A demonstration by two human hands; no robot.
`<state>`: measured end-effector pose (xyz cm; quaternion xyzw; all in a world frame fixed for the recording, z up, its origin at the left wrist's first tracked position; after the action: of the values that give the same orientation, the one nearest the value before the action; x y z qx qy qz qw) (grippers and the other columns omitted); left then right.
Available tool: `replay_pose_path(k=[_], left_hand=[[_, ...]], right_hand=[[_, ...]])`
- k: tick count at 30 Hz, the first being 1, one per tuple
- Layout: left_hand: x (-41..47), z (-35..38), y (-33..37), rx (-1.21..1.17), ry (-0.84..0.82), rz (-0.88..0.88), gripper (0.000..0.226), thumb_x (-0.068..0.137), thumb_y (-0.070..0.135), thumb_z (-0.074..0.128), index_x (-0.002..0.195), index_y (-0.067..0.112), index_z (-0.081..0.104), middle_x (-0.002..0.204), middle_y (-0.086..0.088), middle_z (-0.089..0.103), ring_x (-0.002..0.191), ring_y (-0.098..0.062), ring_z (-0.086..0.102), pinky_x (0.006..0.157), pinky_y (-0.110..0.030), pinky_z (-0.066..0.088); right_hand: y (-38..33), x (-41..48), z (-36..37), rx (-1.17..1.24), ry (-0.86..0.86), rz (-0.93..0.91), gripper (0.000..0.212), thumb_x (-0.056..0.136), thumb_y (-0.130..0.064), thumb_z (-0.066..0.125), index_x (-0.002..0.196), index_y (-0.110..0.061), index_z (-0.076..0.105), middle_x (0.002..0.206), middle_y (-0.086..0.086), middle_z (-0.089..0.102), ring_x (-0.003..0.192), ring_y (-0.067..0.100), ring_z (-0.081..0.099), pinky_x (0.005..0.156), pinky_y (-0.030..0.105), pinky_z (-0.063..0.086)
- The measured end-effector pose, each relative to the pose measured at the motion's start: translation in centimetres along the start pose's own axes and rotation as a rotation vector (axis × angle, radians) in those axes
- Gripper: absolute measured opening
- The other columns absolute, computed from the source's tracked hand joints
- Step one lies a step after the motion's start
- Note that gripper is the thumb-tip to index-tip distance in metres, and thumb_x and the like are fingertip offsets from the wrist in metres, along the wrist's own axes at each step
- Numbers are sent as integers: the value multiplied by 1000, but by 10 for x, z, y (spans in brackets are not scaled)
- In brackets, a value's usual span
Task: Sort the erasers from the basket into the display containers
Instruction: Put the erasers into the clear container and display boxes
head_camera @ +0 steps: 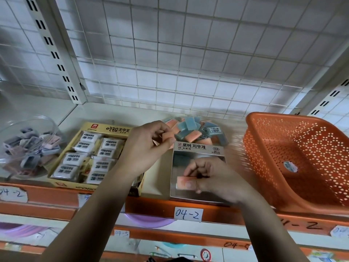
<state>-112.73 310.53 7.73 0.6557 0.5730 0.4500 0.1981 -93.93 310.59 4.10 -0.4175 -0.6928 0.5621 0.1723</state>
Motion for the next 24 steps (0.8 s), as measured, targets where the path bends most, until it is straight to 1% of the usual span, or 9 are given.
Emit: replay_pose_path(k=[2,6,10,12,15,18,21,23,24], left_hand=[[0,1,0,8,-5,5,11,81,13,75,91,15,71,78,18,68,73,3,63,62,-4,41],[0,1,-2,-6,-1,-10,10,81,12,76,89,15,71,76,16,68,72,2,63,61,-4,40],[-1,1,-5,-54,4,-40,11,80,13,77,86,18,70,71,16,67,68,2,61,61,-6,41],[0,1,-6,-74,1,-44,11,79,13,77,85,19,70,73,17,68,69,1,62,61,-7,42],[0,1,-8,-119,9,-62,11,80,12,77,85,19,70,74,21,68,70,0,63,62,-8,42],[0,1,-11,-190,22,-80,15,82,10,74,93,19,70,75,12,71,73,-6,67,67,-16,49],[0,1,-12,-263,13,-89,24,86,6,70,105,19,72,78,7,72,74,-13,70,72,-31,58],[0,1,-13,-294,5,-98,24,87,6,69,105,21,73,81,2,74,72,-19,71,73,-40,60],[-1,1,-13,-302,-3,-107,23,88,5,68,104,21,74,81,-1,75,71,-21,72,73,-41,61]], right_hand=[[4,1,4,24,-36,51,18,79,6,73,93,-5,70,85,8,68,74,18,64,63,24,55],[6,1,8,-6,-27,72,16,79,5,74,90,-7,73,83,13,70,72,20,65,67,24,56],[3,0,7,-122,22,17,14,76,-3,79,86,-13,76,85,5,74,79,10,67,77,18,52],[3,1,7,-167,40,7,13,77,-6,79,84,-16,77,84,1,75,81,9,67,80,20,51],[3,2,6,-238,41,-1,11,79,-9,78,84,-19,77,84,-3,75,81,6,67,79,17,51],[4,3,7,-252,40,-4,12,79,-8,77,83,-19,77,84,-3,75,81,5,67,80,19,52],[3,4,10,-280,50,-10,21,78,-9,78,77,-30,75,82,-7,74,80,2,66,83,24,53],[4,5,11,-317,61,-20,30,78,-9,78,71,-37,71,81,-10,73,81,1,66,83,25,53],[3,5,12,-325,66,-25,32,78,-9,78,70,-38,69,80,-11,72,81,0,66,83,24,53]])
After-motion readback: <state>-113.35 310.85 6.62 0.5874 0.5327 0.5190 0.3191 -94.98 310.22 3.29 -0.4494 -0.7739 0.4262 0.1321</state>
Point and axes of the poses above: each hand's wrist, its own x-axis towards the middle knuckle, its own z-axis out of the palm, y = z × x, the point moved 4 cm from there along x, towards the middle knuckle
